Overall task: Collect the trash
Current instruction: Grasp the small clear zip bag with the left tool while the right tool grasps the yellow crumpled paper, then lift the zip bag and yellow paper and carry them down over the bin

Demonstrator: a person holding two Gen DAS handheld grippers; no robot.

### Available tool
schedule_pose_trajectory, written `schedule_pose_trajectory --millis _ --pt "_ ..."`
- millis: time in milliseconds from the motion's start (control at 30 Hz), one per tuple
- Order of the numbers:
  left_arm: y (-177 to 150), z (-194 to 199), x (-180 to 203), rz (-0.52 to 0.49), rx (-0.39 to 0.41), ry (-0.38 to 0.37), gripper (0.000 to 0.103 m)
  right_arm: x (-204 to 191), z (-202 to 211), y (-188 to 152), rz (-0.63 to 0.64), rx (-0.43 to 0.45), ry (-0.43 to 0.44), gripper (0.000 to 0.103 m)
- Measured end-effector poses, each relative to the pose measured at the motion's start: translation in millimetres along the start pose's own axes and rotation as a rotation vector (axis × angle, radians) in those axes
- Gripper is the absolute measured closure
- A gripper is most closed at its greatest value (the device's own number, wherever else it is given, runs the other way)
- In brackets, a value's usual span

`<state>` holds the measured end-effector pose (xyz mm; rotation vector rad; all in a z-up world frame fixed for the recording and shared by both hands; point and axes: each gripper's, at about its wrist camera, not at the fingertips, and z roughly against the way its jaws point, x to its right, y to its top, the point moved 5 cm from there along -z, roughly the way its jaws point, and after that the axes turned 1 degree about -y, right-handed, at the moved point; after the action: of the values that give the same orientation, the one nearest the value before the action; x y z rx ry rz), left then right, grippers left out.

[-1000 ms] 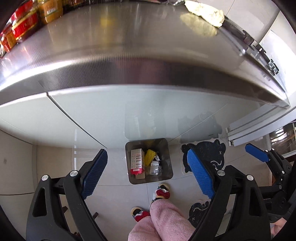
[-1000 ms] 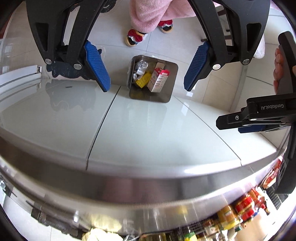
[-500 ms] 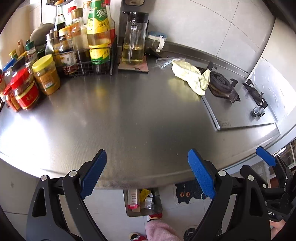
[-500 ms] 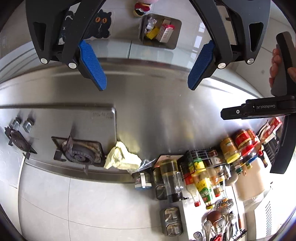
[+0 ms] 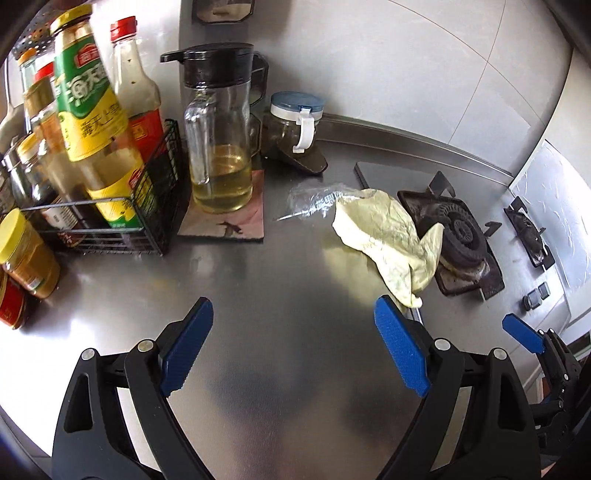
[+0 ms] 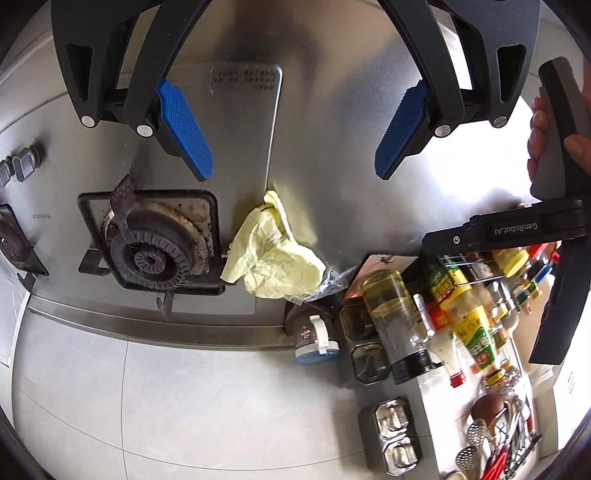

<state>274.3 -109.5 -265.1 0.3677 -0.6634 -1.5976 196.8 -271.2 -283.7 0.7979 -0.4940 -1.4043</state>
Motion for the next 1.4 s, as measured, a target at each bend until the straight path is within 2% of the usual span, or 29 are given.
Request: schedule_pose_trajectory --millis 300,533,667,733,800,833,867,900,933,967,1067,1400 --pt "52.3 -62.6 14.6 -0.022 -0.023 0.007 0.019 21.1 -55.8 28.8 -0.026 -0.057 0.029 0.013" --pt "71.1 -108.0 23.7 -0.068 -0.070 0.020 0.019 26.2 -89.8 31.4 -0.081 -0.139 0.038 0.013" --pt "77.9 -127.9 34.2 -0.130 -0.077 0.017 0.019 23.4 -100.9 29.2 -0.079 -0.158 0.058 0.013" --pt "79.9 -136.6 37.0 -0.137 -0.086 -0.006 0.027 23.2 -106.3 29.4 -0.075 -0.166 0.061 0.015" --pt "80.2 -145.3 39.9 -0.144 -0.110 -0.027 0.055 22.7 -112.3 27.8 -0.063 -0.191 0.064 0.034" --pt "80.0 -148.2 41.9 -0.156 -0.113 -0.030 0.062 22.9 -114.7 26.8 -0.059 -0.199 0.062 0.049" --pt "79.9 -149.6 43.7 -0.166 -0.112 -0.036 0.076 23.4 -114.4 27.1 -0.049 -0.193 0.058 0.063" --pt "79.4 -150.5 45.2 -0.169 -0.114 -0.045 0.089 23.2 -114.5 27.0 -0.041 -0.193 0.059 0.069" --pt "78.9 -150.6 46.3 -0.169 -0.115 -0.049 0.090 22.9 -114.3 26.9 -0.040 -0.194 0.071 0.076" --pt "78.4 -149.8 47.4 -0.169 -0.113 -0.058 0.096 23.1 -113.4 27.0 -0.041 -0.192 0.082 0.081" --pt "76.6 -141.3 50.9 -0.169 -0.101 -0.076 0.100 22.5 -105.3 25.9 -0.041 -0.178 0.095 0.088" --pt "59.0 -70.9 59.2 -0.185 -0.038 -0.071 0.102 2.7 -51.5 11.7 -0.022 -0.128 0.104 0.090"
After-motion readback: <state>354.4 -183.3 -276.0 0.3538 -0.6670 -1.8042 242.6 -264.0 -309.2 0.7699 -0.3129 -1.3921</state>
